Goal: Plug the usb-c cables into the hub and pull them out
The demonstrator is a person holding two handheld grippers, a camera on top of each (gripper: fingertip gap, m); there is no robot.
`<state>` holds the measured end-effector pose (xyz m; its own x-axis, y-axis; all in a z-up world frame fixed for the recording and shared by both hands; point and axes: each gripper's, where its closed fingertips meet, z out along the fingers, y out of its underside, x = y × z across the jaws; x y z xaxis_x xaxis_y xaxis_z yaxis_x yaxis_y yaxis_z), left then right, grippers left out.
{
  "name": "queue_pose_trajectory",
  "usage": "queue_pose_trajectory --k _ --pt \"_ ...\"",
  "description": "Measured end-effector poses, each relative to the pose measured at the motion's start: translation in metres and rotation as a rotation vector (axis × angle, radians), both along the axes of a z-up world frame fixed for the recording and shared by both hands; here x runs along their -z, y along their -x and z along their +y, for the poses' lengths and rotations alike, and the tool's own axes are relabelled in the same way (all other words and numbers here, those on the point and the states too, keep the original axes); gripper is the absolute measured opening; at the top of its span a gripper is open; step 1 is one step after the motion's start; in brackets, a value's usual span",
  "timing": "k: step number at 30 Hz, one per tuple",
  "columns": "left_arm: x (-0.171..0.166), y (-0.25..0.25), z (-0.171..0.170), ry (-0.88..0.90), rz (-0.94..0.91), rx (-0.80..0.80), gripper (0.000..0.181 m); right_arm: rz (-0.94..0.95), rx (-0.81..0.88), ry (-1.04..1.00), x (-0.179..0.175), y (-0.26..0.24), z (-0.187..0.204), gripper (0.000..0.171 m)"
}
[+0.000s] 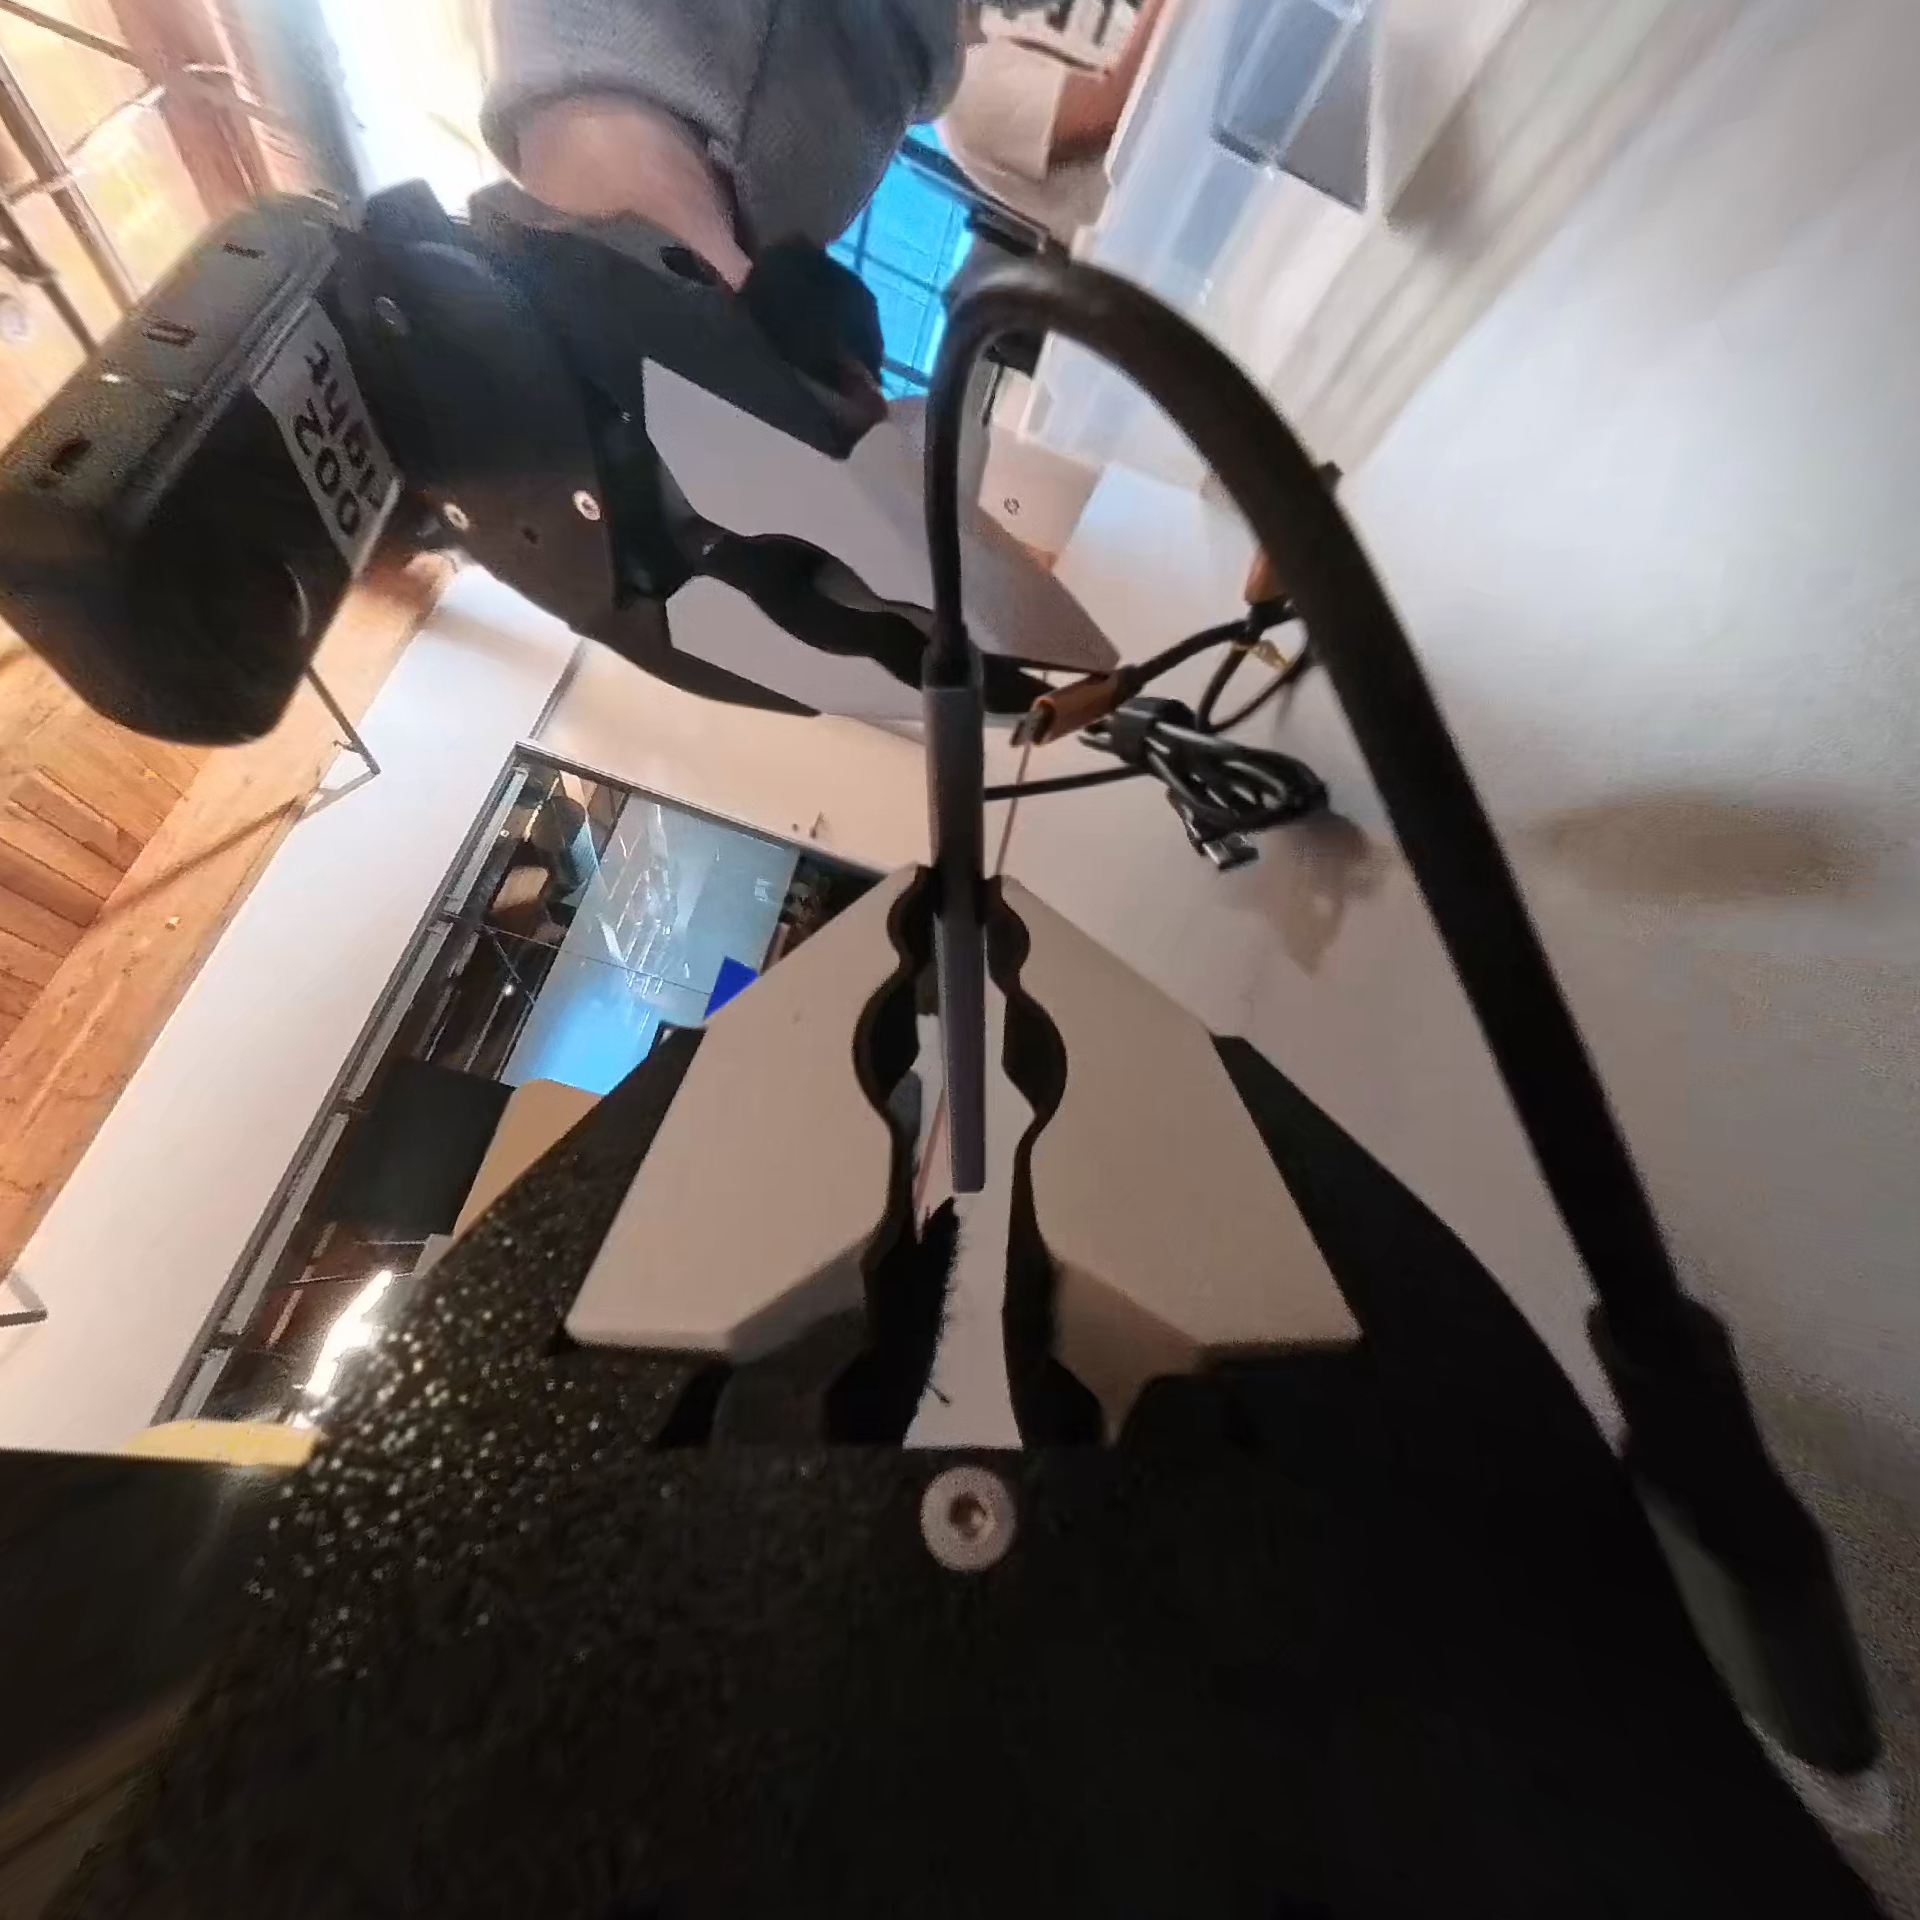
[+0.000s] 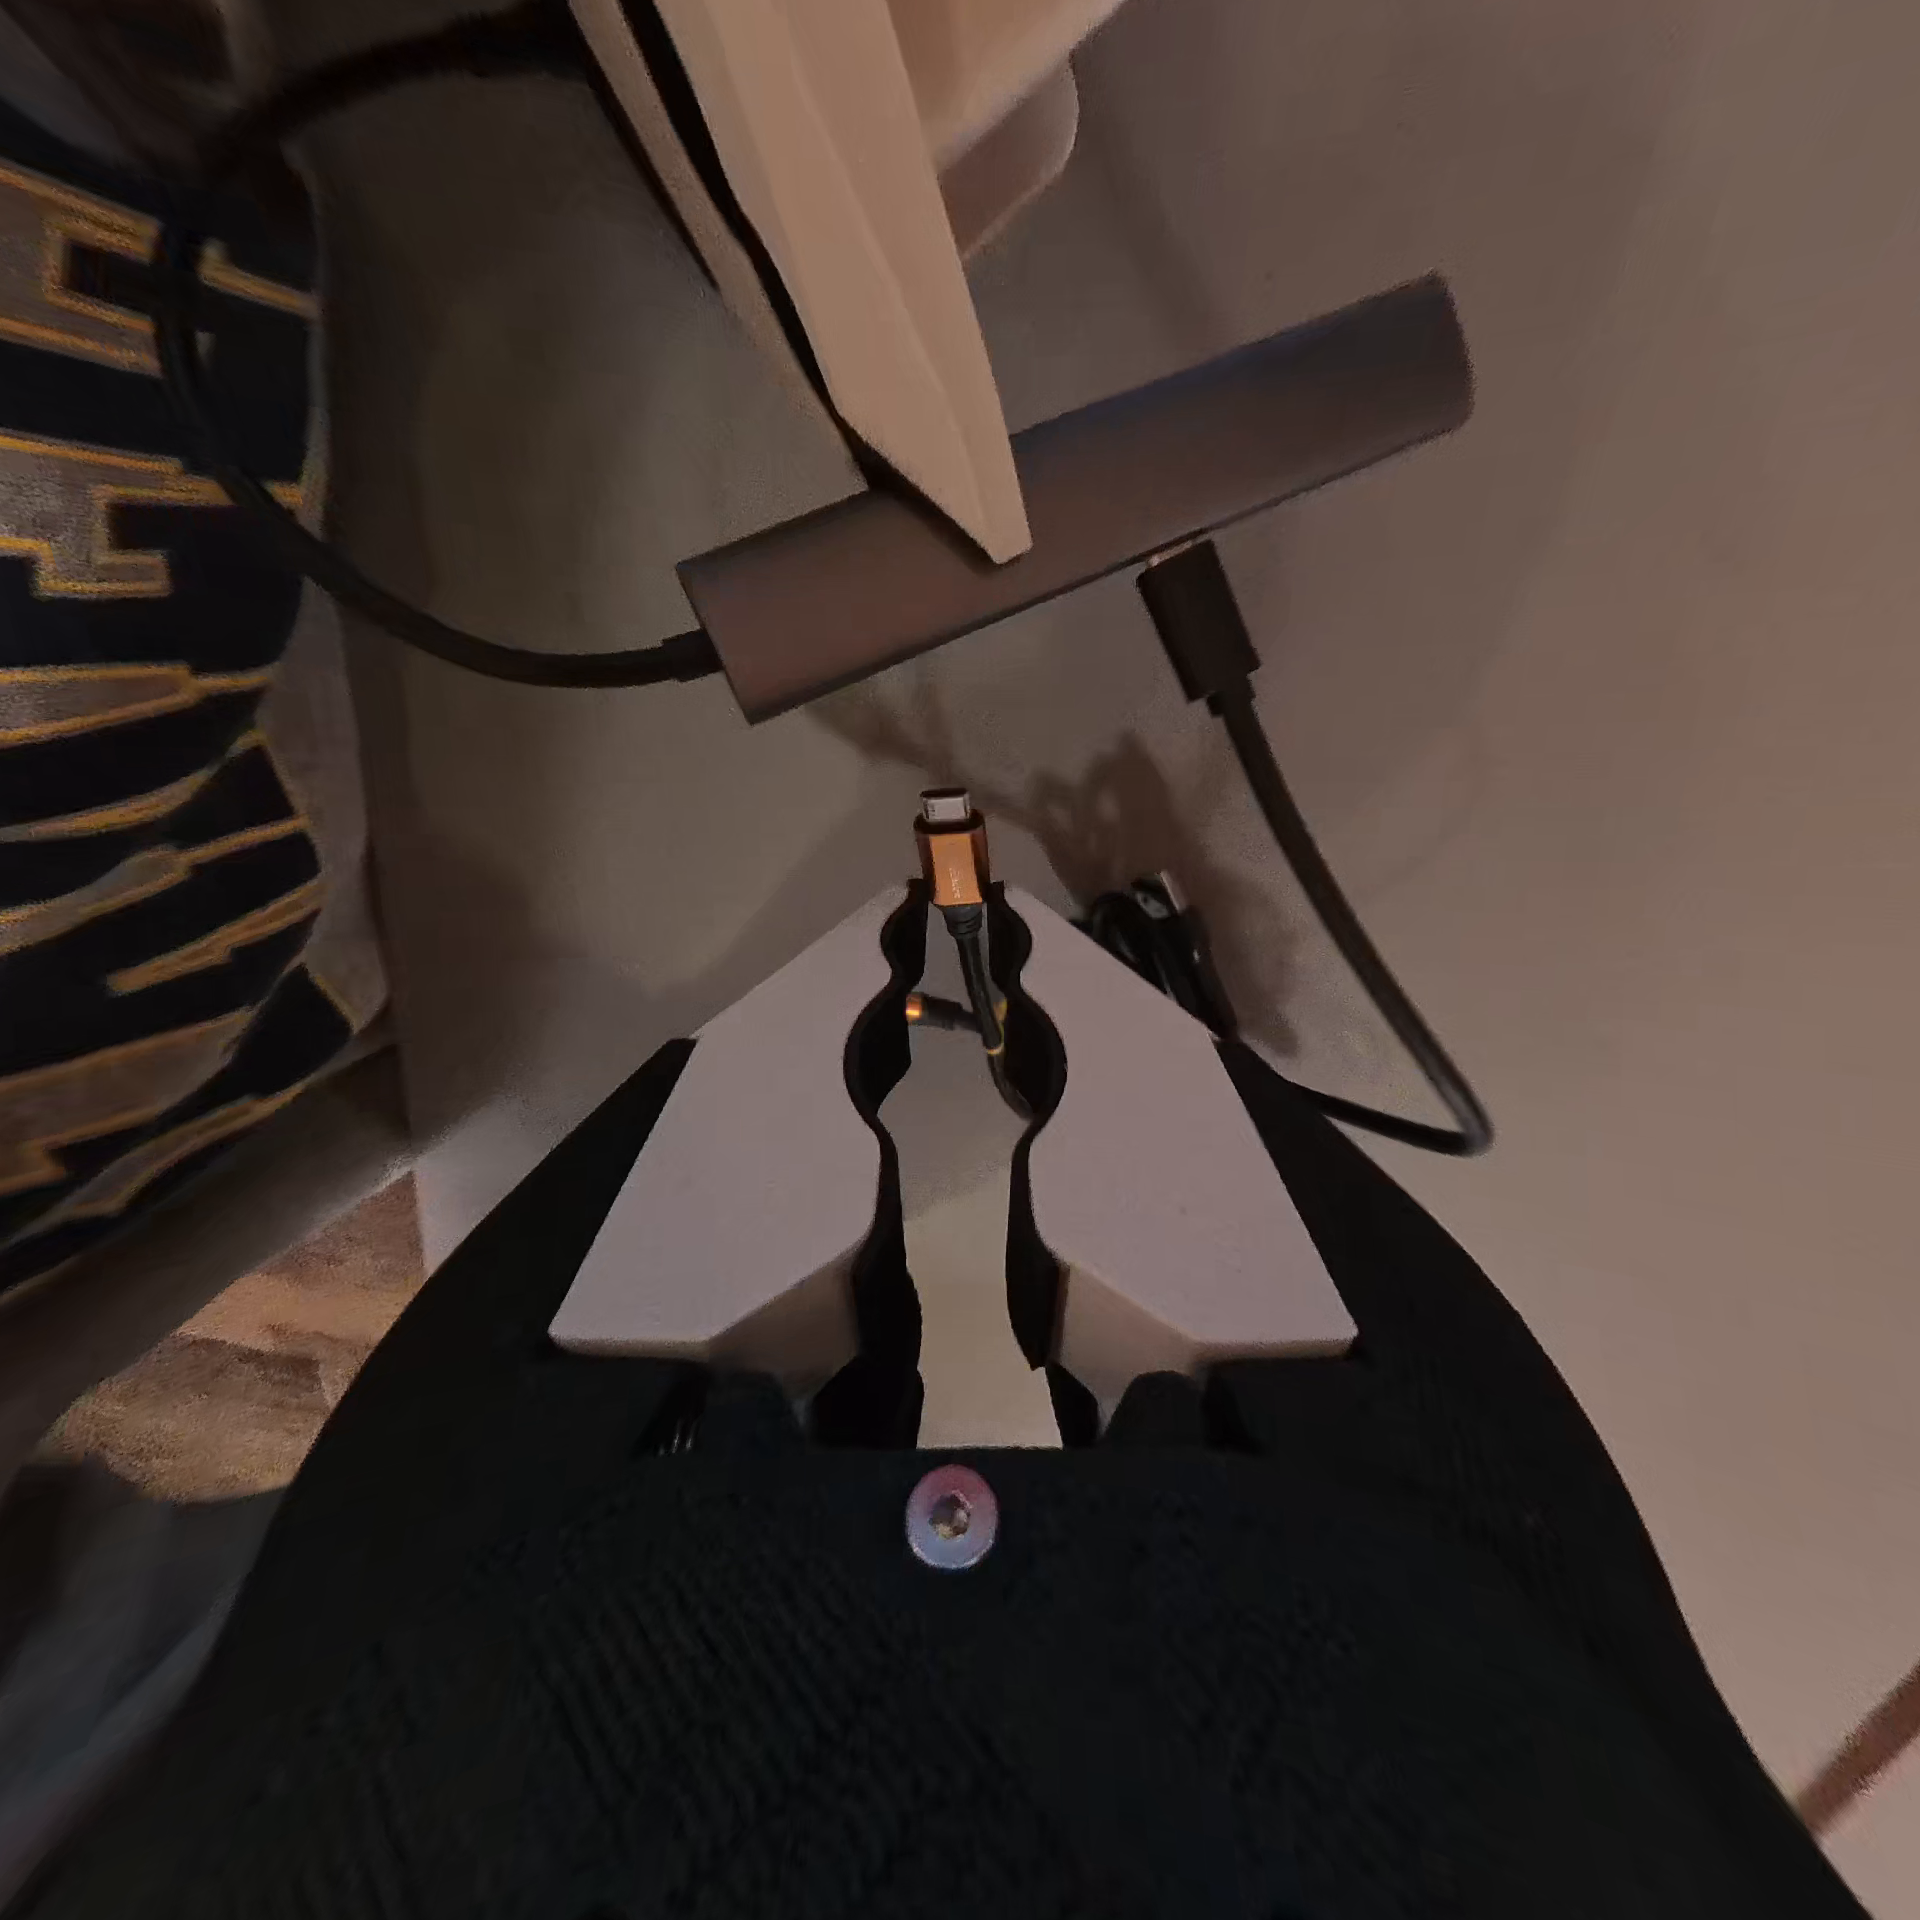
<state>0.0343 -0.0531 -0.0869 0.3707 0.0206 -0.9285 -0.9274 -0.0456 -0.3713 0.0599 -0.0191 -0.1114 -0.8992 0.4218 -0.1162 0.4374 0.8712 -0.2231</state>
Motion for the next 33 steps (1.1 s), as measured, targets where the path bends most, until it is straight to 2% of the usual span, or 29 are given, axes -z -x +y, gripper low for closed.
queue_pose_trajectory --k 5,9,13,17,21,25,28,29,33 --pt "0.028 0.005 -0.01 0.082 0.051 -0.02 0.007 0.021 0.018 0.072 0.045 0.005 -0.011 0.011" --pt "0.052 0.004 -0.02 0.176 0.07 0.006 0.007 0.06 0.04 0.164 0.063 0.01 -0.017 0.011" --pt "0.069 0.0 -0.029 0.234 0.109 0.015 0.008 0.101 0.042 0.235 0.073 0.01 -0.018 0.011" --pt "0.069 0.0 -0.029 0.229 0.17 0.003 0.008 0.117 0.012 0.364 0.067 0.006 -0.019 0.029" --pt "0.07 -0.001 -0.029 0.229 0.197 0.004 0.008 0.167 0.013 0.319 0.067 0.006 -0.006 0.032" --pt "0.069 -0.001 -0.029 0.225 0.203 0.003 0.007 0.196 -0.074 0.184 0.078 0.003 0.001 0.027" --pt "0.069 -0.003 -0.028 0.227 0.206 0.02 0.007 0.177 -0.08 0.215 0.077 0.002 -0.008 0.016" --pt "0.069 -0.004 -0.028 0.223 0.201 0.031 0.008 0.175 -0.089 0.213 0.078 0.001 -0.008 0.004" --pt "0.059 -0.004 -0.019 0.192 0.292 0.039 0.007 0.182 -0.118 0.197 0.068 0.003 0.004 0.003"
